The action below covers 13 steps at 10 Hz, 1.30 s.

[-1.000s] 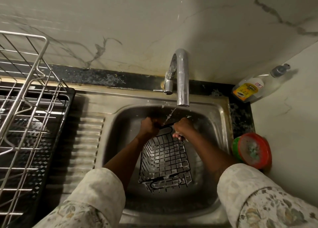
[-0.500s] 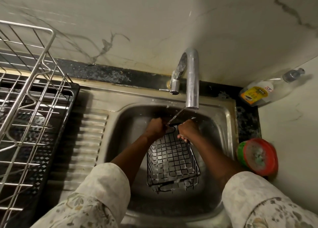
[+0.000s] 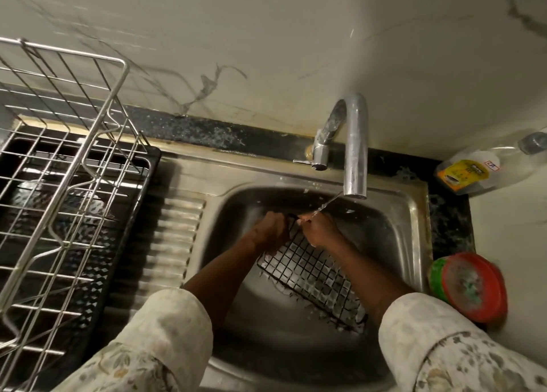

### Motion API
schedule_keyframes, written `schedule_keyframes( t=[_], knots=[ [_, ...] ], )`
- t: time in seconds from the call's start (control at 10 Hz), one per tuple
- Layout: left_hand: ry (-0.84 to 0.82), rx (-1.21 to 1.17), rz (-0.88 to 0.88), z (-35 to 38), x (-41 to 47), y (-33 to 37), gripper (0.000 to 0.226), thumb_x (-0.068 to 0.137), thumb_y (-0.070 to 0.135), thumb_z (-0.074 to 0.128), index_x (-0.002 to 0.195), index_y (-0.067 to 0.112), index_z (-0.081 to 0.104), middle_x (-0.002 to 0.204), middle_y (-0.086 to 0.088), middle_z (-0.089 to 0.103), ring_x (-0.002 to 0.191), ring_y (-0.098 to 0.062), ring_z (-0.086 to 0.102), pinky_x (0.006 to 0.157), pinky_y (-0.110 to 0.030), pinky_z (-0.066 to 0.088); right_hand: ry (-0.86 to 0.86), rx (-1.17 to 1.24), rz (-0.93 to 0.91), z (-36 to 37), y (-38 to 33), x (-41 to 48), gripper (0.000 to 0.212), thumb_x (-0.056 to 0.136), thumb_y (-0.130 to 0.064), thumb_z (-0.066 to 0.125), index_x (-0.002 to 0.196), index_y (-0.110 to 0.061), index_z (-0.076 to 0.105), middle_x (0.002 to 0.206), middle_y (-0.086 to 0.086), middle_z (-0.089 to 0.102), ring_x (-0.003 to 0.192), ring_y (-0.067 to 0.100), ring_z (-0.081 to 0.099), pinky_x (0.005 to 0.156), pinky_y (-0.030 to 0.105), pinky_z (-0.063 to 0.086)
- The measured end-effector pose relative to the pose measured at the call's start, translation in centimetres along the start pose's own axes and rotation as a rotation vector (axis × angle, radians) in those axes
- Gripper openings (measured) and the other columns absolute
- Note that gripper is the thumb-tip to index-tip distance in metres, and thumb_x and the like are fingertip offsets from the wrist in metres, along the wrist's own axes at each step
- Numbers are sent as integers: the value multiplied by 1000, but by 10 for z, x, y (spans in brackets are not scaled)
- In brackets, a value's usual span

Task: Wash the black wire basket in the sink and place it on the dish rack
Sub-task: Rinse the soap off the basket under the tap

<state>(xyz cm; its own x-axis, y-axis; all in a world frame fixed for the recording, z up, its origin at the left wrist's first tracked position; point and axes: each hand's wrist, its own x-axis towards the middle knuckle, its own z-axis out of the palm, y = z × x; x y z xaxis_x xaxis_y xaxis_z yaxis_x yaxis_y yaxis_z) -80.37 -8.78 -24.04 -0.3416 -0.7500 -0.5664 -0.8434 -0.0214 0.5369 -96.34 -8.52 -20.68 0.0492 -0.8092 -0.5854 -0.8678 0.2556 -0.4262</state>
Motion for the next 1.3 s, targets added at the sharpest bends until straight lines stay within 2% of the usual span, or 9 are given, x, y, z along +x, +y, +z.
schedule_keyframes(
  t=[0.1, 0.2, 0.3, 0.5, 0.7, 0.8, 1.1, 1.2, 1.3],
  knots=[
    [-50, -6, -65, -7, 2, 0, 19, 103, 17, 50, 94, 11, 66, 84, -4, 69, 65, -18, 66, 53, -21, 49, 6, -28, -18, -2, 1, 5, 22, 101, -26, 54, 105, -26, 75, 108, 0, 69, 98, 18, 63, 87, 32, 52],
    [-150, -11, -104, -11, 1, 2, 20, 99, 13, 54, 103, 6, 71, 97, -14, 74, 75, -24, 70, 61, -32, 60, 17, 35, -45, -3, -3, 7, 21, 101, -22, 58, 116, -24, 73, 104, -10, 59, 86, 5, 53, 73, 18, 39],
    [-141, -45, -126, -10, -1, 6, 21, 99, 13, 53, 107, 4, 71, 101, -17, 75, 84, -29, 75, 74, -38, 64, 27, 103, -60, 3, -7, 11, 21, 98, -22, 63, 115, -26, 74, 108, -10, 70, 87, 6, 60, 71, 19, 45],
    [-106, -108, -214, -18, -10, 2, 20, 103, 12, 52, 87, 8, 63, 83, -8, 69, 56, -12, 61, 44, -17, 46, -50, 101, -117, 0, 1, 5, 25, 100, -24, 58, 116, -37, 72, 100, -12, 72, 84, 8, 65, 69, 26, 54],
    [-233, 194, -197, -20, -35, -26, 25, 109, 14, 45, 115, 1, 65, 116, -12, 72, 95, -22, 73, 71, -29, 55, -39, 7, -121, 9, 34, 1, 19, 97, -37, 59, 103, -30, 75, 103, -6, 71, 95, 10, 64, 86, 32, 53],
    [4, -144, -391, -27, -50, -20, 30, 105, 17, 53, 124, -2, 64, 113, -17, 72, 73, -19, 67, 62, -27, 57, -67, 16, -148, 20, 23, 4, 17, 98, -34, 59, 94, -28, 74, 95, -4, 69, 88, 10, 63, 84, 35, 55],
    [122, 338, -88, -30, -40, 7, 17, 96, 22, 63, 111, 14, 70, 104, -6, 72, 94, -25, 71, 81, -37, 59, -83, 99, -173, 5, 4, 11, 17, 98, -12, 59, 92, -14, 75, 81, -4, 68, 72, 2, 61, 62, 15, 44],
    [-26, 301, 162, -31, -20, 24, 27, 98, 11, 60, 124, 14, 68, 117, -8, 71, 105, -26, 70, 83, -28, 53, -96, 48, -213, 6, -1, 8, 16, 96, -7, 59, 99, -16, 72, 95, 1, 68, 85, 11, 62, 68, 21, 45],
    [-81, 327, 187, -37, -7, 25, 27, 103, 14, 55, 127, 12, 66, 121, -10, 71, 108, -26, 70, 86, -28, 51, -77, 70, -241, 3, 5, 9, 24, 96, -7, 57, 95, -24, 75, 93, -1, 71, 84, 9, 65, 69, 21, 49]
  ],
)
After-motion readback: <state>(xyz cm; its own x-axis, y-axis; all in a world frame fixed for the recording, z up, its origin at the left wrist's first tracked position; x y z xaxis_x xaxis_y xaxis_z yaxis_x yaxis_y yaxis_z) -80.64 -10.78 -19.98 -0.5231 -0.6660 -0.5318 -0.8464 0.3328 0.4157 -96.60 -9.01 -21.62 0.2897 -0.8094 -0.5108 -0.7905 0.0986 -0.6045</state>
